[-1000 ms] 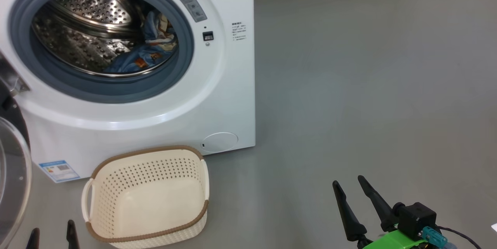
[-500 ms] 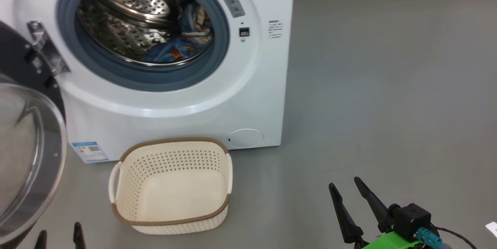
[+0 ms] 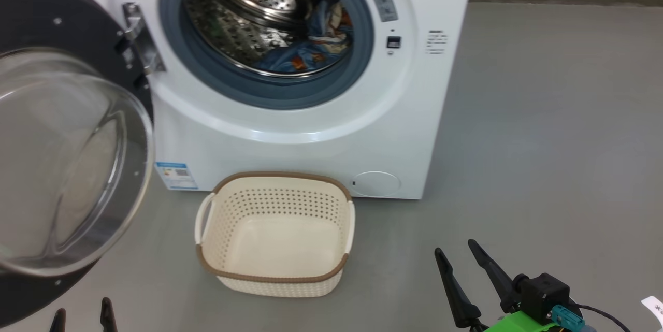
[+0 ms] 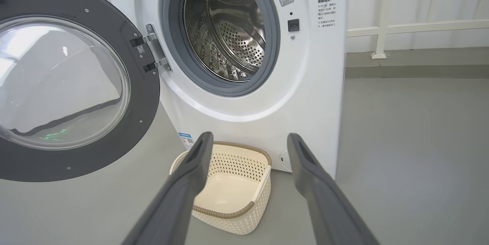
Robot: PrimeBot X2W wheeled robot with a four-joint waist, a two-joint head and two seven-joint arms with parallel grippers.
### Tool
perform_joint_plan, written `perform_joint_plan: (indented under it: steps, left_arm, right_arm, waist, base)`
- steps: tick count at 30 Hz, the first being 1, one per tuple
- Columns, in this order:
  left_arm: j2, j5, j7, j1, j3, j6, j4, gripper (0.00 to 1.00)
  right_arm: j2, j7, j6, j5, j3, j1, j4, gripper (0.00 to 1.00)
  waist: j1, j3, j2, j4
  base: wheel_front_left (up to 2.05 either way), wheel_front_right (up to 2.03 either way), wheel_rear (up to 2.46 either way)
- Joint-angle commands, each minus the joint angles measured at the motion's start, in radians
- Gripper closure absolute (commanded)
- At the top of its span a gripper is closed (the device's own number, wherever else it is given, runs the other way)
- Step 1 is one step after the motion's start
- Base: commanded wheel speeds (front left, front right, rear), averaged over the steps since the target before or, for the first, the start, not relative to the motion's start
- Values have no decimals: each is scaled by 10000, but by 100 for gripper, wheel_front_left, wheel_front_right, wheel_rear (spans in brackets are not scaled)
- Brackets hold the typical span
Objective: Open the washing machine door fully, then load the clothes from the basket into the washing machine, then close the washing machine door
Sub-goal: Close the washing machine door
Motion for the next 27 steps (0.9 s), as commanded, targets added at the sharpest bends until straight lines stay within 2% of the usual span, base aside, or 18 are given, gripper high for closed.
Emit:
perform_joint_plan:
  steps: [1, 14, 27]
  left_arm:
    - [57, -41, -63, -218, 284, 77, -218, 0]
    - [42, -88, -63, -258, 255, 133, -155, 0]
    - [33, -177, -63, -301, 265, 323, -170, 0]
  right_arm:
    - [-15, -49, 16, -38, 263, -33, -211, 0]
    - [-8, -49, 16, -56, 271, -52, -213, 0]
    - [-10, -38, 16, -202, 273, -96, -204, 0]
  waist:
    - [0, -34, 0, 489]
    - [0, 102, 0, 1696]
    - [0, 169, 0, 2267]
  base:
    - [0, 0, 0]
    - [0, 0, 0]
    - [0, 0, 0]
